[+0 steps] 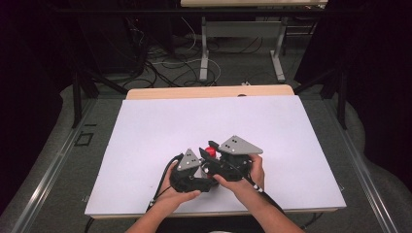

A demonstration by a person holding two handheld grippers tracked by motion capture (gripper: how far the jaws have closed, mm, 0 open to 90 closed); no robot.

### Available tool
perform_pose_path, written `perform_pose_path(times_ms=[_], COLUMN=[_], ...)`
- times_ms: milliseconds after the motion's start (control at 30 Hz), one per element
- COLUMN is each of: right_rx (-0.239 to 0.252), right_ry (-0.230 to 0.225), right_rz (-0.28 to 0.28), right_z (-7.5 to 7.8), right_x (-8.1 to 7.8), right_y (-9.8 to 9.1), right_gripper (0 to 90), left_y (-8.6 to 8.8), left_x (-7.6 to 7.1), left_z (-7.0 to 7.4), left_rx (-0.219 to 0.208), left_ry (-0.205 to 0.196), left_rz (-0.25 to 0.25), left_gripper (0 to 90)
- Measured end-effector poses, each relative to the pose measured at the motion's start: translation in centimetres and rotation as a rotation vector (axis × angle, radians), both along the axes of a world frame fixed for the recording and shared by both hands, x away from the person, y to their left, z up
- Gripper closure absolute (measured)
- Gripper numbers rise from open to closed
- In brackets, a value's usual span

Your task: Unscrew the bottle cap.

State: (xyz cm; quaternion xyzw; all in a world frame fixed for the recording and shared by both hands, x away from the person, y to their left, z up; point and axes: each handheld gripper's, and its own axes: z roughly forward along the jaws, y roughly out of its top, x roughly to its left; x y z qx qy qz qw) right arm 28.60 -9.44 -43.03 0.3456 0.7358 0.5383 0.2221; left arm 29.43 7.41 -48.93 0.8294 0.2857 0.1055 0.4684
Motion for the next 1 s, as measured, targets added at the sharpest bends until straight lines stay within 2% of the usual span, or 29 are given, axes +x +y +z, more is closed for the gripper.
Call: perform_pose_path(times_ms=[100,133,267,367,467,633,667,800,1000], right_rx=[0.000,0.000,-0.020,0.010,0.034,0.032,0.027,0.016,0.022], right_ry=[0.000,0.012,0.002,-0.002,0.040,0.017,0.012,-0.014,-0.031], right_rz=[0.118,0.173,0.398,0.528,0.532,0.495,0.492,0.455,0.411], right_z=[0.1,0.2,0.5,0.7,0.8,0.6,0.6,0.6,0.7], right_x=[0.9,1.3,3.1,4.5,5.3,5.0,5.0,4.9,4.8], right_y=[-0.7,-1.0,-2.3,-3.4,-4.0,-3.9,-3.9,-3.9,-4.7], right_gripper=[60.9,60.9,61.1,61.1,61.1,61.1,61.1,61.1,61.1], left_y=[0.1,0.1,-0.1,-0.2,-0.3,-0.1,-0.1,0.0,0.2], left_x=[0.0,0.0,-0.1,-0.1,-0.1,0.0,0.0,0.0,0.3], left_z=[0.0,0.0,0.0,0.0,-0.1,-0.1,-0.2,-0.2,-0.3], left_rx=[-0.001,-0.006,-0.006,-0.001,-0.006,0.004,-0.001,0.001,-0.007], left_ry=[-0.002,0.001,-0.001,0.001,-0.001,0.012,0.002,0.012,0.002], left_rz=[-0.004,-0.003,-0.012,-0.024,-0.021,-0.026,-0.014,-0.012,0.006], left_gripper=[30.3,30.3,30.4,30.3,30.3,30.3,30.3,30.3,30.3])
